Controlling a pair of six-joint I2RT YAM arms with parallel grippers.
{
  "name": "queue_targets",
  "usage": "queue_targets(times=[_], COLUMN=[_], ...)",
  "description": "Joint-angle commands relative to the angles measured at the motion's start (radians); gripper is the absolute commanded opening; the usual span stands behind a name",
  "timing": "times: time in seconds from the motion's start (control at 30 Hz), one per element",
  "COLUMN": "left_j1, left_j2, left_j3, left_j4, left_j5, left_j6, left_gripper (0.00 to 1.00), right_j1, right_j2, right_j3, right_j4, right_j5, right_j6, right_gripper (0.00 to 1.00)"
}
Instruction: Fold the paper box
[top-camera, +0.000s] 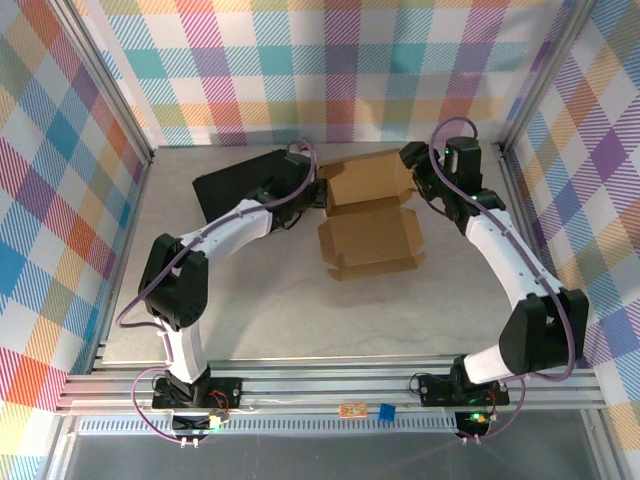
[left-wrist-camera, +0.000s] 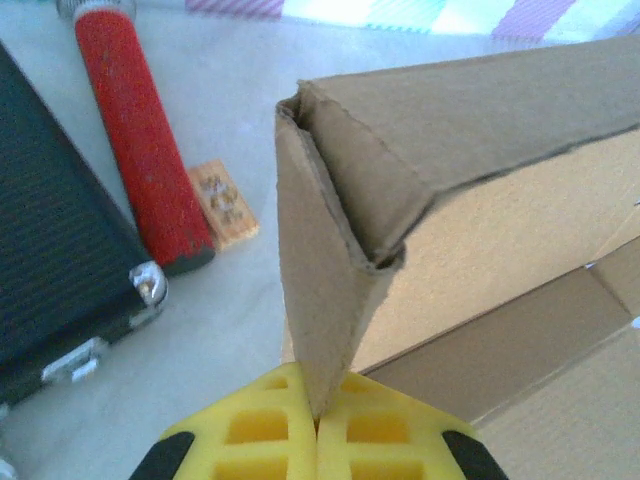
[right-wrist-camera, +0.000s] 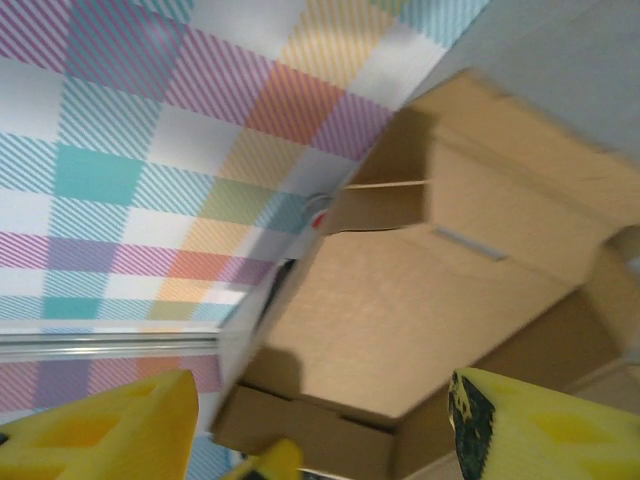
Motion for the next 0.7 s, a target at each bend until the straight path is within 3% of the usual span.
queue_targets(times=[0.0, 0.27, 0.4, 0.67], left_j1=[0.016, 0.016, 0.008, -0.022], left_j2=[-0.035, -0.064, -0.066, -0.011], left_j3=[0.088, 0.113, 0.078, -0.012], left_j4=[-0.321, -0.579, -0.627, -0.676], left_j5=[0.097, 0.181, 0.175, 0.139], left_j6=[-0.101, -0.142, -0.138, -0.161], left_gripper=[0.00, 0.00, 0.00, 0.00], right_j1=[-0.011, -0.019, -0.013, 0.034], right_j2=[-0.062, -0.100, -0.078, -0.066], right_j3=[0.037, 0.049, 0.045, 0.024], right_j4=[-0.194, -0.367, -0.402, -0.439], right_j5=[-0.039, -0.167, -0.226, -0.197], right_j6=[-0.190, -0.283, -0.268, -0.245], right_gripper=[0.66, 0.62, 0.55, 0.53])
